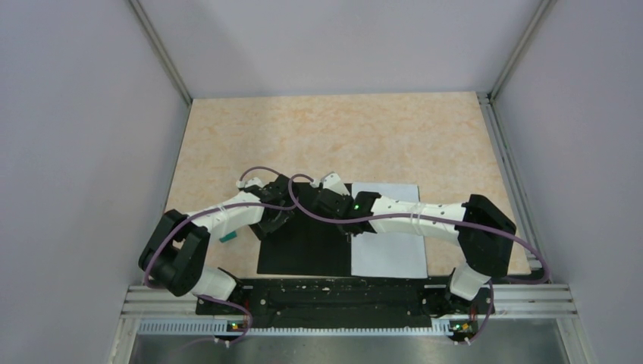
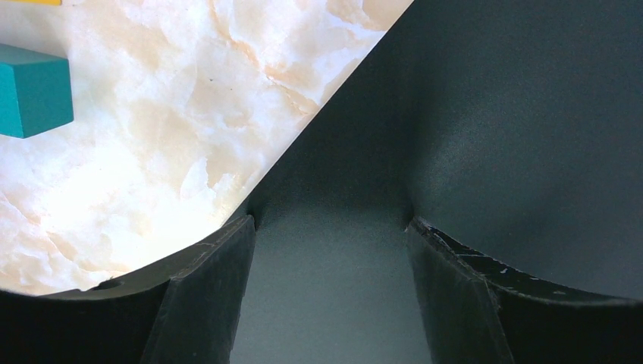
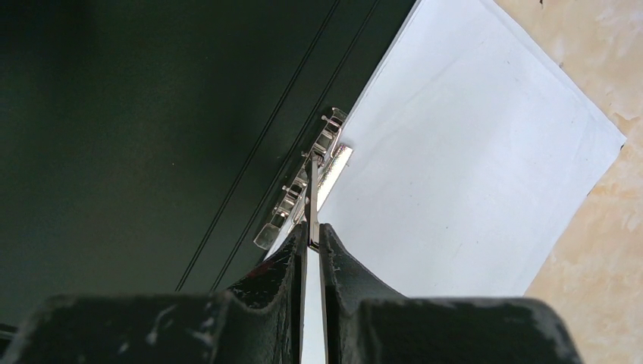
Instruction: Put the files into the folder
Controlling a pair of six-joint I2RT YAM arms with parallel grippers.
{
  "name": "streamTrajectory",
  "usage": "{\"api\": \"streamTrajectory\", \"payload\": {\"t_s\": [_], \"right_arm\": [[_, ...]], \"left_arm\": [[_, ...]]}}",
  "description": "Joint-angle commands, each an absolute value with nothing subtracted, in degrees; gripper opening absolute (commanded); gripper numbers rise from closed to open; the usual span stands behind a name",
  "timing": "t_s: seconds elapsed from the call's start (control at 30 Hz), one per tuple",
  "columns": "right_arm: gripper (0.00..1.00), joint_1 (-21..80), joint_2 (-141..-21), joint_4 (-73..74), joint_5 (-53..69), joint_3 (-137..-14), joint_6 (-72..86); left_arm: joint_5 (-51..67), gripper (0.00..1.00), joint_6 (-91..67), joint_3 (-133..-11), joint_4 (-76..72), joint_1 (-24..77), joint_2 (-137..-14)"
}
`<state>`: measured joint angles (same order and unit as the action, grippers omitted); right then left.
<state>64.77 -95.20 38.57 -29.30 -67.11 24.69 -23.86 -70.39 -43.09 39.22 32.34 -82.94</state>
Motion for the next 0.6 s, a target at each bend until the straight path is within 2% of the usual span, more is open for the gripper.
{"api": "streamTrajectory", "payload": {"t_s": [0.0,0.17,0.33,0.57], "right_arm": [[0.1,65.75,-92.46,39.04,-29.18,-67.16,25.4],[0.09,66.07,-92.39,39.34,-29.21,-66.78,25.87],[0.0,66.13,-91.84,39.22,-28.19,-65.11,26.9],[0.0,66.36,-91.04,38.29,-26.04,-62.26,28.19]], "left_arm": [[-21.11,0.79,-72.49,-39.83,41.48,31.53,-86.31],[-21.01,0.79,-72.47,-39.84,41.48,31.55,-86.3],[-20.86,0.79,-72.57,-39.9,41.44,31.39,-86.25],[-20.81,0.79,-72.58,-39.98,41.66,31.36,-86.4]]}}
